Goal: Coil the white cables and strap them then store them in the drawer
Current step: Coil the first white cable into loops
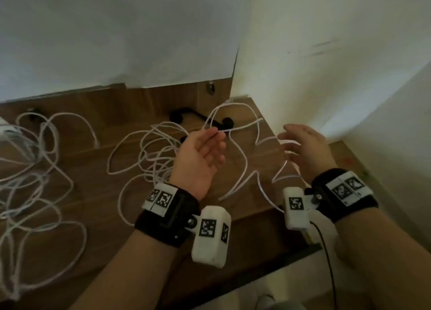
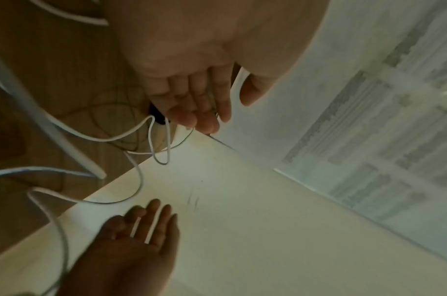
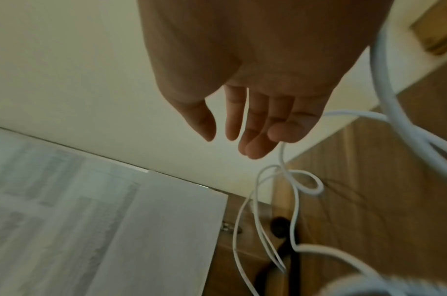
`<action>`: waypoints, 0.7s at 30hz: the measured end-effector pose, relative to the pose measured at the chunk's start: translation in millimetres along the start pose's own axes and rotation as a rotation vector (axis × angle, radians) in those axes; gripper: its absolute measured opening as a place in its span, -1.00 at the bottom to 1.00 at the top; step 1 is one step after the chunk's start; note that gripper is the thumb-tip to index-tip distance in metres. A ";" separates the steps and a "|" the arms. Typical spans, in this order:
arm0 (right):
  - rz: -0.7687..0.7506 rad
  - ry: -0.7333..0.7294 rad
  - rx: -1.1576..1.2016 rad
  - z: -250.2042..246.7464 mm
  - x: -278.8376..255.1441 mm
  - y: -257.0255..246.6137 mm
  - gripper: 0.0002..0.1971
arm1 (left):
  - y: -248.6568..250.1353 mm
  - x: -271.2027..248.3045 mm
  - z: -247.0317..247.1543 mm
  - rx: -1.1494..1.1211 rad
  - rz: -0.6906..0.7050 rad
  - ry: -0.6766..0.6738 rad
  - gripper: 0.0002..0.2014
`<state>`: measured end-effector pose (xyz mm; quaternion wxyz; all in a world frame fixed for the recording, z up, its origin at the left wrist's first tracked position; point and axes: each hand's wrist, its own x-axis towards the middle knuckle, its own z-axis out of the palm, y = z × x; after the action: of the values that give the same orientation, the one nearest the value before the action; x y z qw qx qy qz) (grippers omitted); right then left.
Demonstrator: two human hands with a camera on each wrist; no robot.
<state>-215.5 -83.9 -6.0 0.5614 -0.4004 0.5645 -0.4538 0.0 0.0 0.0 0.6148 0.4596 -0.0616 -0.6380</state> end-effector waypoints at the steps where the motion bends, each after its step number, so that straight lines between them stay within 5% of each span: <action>1: -0.046 -0.021 -0.055 -8.0 1.6 0.1 -0.90 | -8.7 3.1 1.0 0.039 0.005 -0.020 -0.76; 9: -0.256 -0.096 -0.605 -28.5 42.7 52.5 -0.92 | -55.9 37.5 -10.2 0.193 0.070 -0.010 -0.79; 15: -0.311 -0.085 -0.494 -27.5 32.2 47.8 -0.78 | -56.5 39.4 -38.0 0.233 0.113 0.022 -0.78; 21: -0.227 -0.400 -0.771 -14.3 -12.4 45.2 -0.65 | -49.6 16.9 -53.4 0.276 0.156 -0.055 -0.72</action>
<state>-226.5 -59.0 -46.7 0.4159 -0.7197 0.5251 -0.1826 2.2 23.5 -71.0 0.5915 0.5159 -0.2009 -0.5862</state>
